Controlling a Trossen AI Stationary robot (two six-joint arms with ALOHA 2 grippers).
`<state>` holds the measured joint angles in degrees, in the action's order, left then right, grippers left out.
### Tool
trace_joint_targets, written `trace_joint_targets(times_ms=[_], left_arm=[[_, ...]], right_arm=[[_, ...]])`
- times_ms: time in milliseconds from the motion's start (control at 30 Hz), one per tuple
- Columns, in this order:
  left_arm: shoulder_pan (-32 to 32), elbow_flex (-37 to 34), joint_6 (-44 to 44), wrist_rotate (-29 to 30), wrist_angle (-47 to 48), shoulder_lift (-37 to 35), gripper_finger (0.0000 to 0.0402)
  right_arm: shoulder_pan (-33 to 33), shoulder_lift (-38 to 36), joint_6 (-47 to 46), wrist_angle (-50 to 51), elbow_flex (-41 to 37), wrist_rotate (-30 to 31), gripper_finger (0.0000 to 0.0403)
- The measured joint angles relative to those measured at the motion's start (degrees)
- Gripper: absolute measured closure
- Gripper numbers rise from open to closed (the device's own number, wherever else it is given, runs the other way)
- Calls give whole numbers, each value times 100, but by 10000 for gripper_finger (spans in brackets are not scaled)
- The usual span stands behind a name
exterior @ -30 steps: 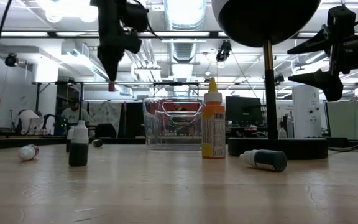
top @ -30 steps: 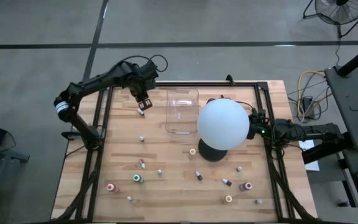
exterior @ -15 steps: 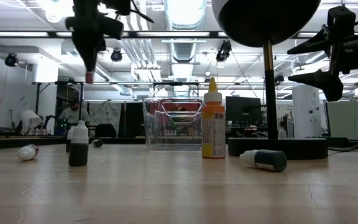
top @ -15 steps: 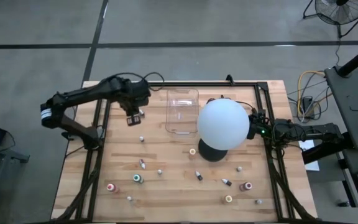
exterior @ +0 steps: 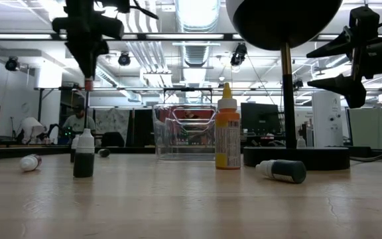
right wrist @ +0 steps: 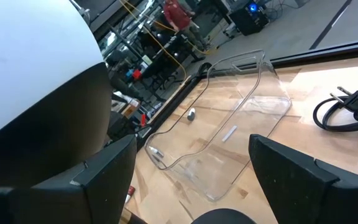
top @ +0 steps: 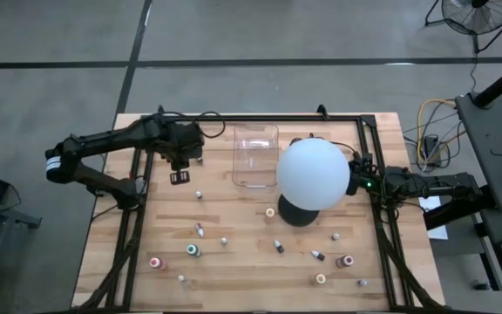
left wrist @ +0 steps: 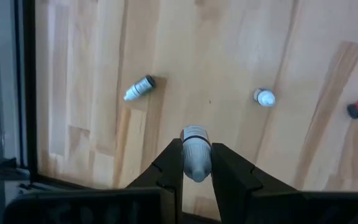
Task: Pick & Place food coloring
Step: Put the small orange food coloring bottle into the transparent bin
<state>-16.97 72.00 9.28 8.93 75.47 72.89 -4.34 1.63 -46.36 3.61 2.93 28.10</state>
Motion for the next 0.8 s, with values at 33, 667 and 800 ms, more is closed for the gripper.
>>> trace_joint_targets(times_ms=[33, 667, 800], left_arm=[[-8, 91, 42, -1, -13, 103, 361], [-206, 2991, 458, -37, 91, 2657, 361], [-155, 3457, 354, -36, 133, 3076, 361]], right_arm=[[0, 0, 0, -2, 0, 1, 101], [0, 2, -1, -2, 0, 1, 101], [0, 2, 1, 1, 0, 0, 101]])
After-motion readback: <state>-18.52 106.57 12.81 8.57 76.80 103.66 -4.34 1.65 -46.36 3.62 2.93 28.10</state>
